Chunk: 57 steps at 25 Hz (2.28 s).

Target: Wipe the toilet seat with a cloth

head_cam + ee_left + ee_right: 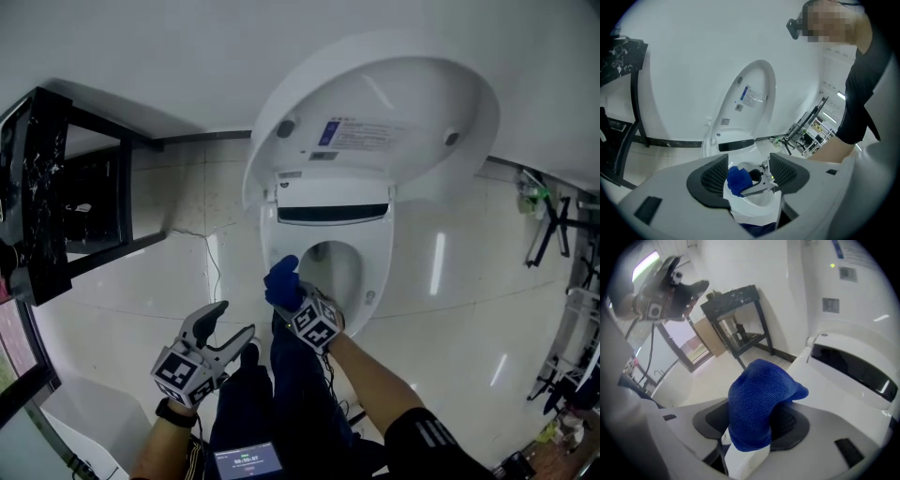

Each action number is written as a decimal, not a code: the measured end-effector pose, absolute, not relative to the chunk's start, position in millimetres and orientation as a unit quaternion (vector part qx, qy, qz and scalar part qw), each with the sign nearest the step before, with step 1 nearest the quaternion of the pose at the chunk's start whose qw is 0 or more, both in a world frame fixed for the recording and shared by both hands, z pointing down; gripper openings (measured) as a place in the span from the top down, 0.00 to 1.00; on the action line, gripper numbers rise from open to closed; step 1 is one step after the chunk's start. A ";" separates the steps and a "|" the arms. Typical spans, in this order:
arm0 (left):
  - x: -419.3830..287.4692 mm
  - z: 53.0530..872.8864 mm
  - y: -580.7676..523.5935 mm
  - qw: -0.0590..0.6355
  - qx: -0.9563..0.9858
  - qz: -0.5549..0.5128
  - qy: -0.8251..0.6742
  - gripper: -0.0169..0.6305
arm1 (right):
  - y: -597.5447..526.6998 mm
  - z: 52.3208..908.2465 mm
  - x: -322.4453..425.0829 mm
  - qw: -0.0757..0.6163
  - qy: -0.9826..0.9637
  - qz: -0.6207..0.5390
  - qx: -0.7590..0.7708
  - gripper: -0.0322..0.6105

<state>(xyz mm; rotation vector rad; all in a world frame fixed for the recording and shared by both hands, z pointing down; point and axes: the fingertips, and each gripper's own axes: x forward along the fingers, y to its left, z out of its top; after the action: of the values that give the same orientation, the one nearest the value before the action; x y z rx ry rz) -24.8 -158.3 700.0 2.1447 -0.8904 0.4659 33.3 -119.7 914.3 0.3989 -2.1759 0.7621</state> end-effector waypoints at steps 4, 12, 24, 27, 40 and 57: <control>-22.6 674.4 -154.4 0.359 0.854 0.173 -0.336 0.53 | -154.4 849.4 41.0 0.324 -0.864 0.317 0.219 0.57; -45.1 615.5 -117.4 0.308 0.883 0.146 -0.324 0.53 | -155.7 740.3 70.8 0.235 -0.857 0.319 0.329 0.58; -89.4 476.1 12.6 0.221 0.928 0.091 -0.284 0.53 | -28.4 519.6 95.2 0.141 -0.843 0.233 0.464 0.57; -100.7 445.1 39.7 0.191 0.939 0.077 -0.274 0.53 | 13.6 456.4 99.6 0.120 -0.837 0.184 0.500 0.58; -126.9 368.4 128.7 0.165 0.952 0.050 -0.252 0.53 | 169.4 277.4 126.5 -0.011 -0.820 0.171 0.546 0.58; -119.7 305.8 171.3 0.142 0.948 0.015 -0.284 0.53 | 220.4 256.2 104.6 -0.048 -0.849 0.186 0.492 0.59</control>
<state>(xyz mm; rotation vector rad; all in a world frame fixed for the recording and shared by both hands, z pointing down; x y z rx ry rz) -119.7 171.3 305.8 2.7358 -0.8196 0.0421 104.6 220.4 256.2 1.5945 -2.7525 0.6044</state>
